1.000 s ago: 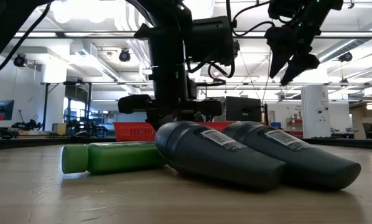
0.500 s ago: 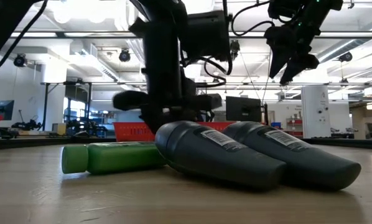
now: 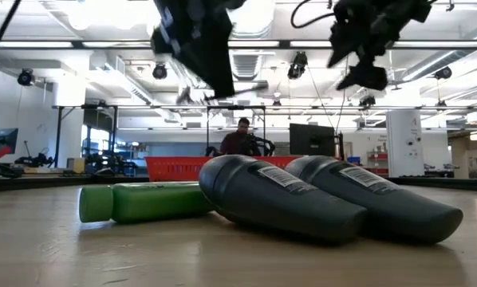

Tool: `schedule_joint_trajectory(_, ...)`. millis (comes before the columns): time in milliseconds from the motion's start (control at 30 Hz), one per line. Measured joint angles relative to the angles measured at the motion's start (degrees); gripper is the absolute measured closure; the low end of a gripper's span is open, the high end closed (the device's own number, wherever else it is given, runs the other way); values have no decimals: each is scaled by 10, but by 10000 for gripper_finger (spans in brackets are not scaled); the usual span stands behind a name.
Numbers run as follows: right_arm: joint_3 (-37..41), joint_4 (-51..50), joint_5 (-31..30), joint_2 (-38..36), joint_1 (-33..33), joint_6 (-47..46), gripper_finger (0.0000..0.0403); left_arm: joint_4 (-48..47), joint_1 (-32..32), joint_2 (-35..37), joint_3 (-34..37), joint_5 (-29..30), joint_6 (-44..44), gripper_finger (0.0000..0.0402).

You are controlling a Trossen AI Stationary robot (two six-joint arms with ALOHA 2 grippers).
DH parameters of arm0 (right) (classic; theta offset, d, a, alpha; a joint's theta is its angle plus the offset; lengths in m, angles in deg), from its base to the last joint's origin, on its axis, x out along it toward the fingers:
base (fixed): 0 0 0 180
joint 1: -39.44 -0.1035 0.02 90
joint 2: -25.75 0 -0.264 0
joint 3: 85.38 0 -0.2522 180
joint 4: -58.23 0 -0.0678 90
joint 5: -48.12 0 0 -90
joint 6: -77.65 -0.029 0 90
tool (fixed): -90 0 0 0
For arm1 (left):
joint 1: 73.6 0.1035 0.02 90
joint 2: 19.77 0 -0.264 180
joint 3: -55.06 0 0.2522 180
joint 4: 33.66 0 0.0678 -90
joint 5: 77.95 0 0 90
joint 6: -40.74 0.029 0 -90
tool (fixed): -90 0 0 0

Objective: Pick & Place Travel size toiletries
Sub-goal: Put the razor into the blue bin

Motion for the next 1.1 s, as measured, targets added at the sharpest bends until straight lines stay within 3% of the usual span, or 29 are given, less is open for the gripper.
schedule_joint_trajectory(233, 0, 56, 71, 42, -9, -53, 129, -23, 5, 38, 0, 86, 77, 360)
schedule_joint_trajectory(633, 0, 176, 114, 109, -86, -122, 110, -31, 41, 52, -1, 93, 214, 360)
schedule_joint_trajectory(800, 0, 179, 109, 112, -85, -123, 124, -99, 60, 61, 5, 91, 207, 360)
schedule_joint_trajectory(967, 0, 179, 98, 98, -79, -121, 143, -95, 102, 106, 51, 63, 307, 360)
schedule_joint_trajectory(1100, 0, 178, 89, 90, -72, -123, 153, -34, 185, 146, 110, -20, 401, 360)
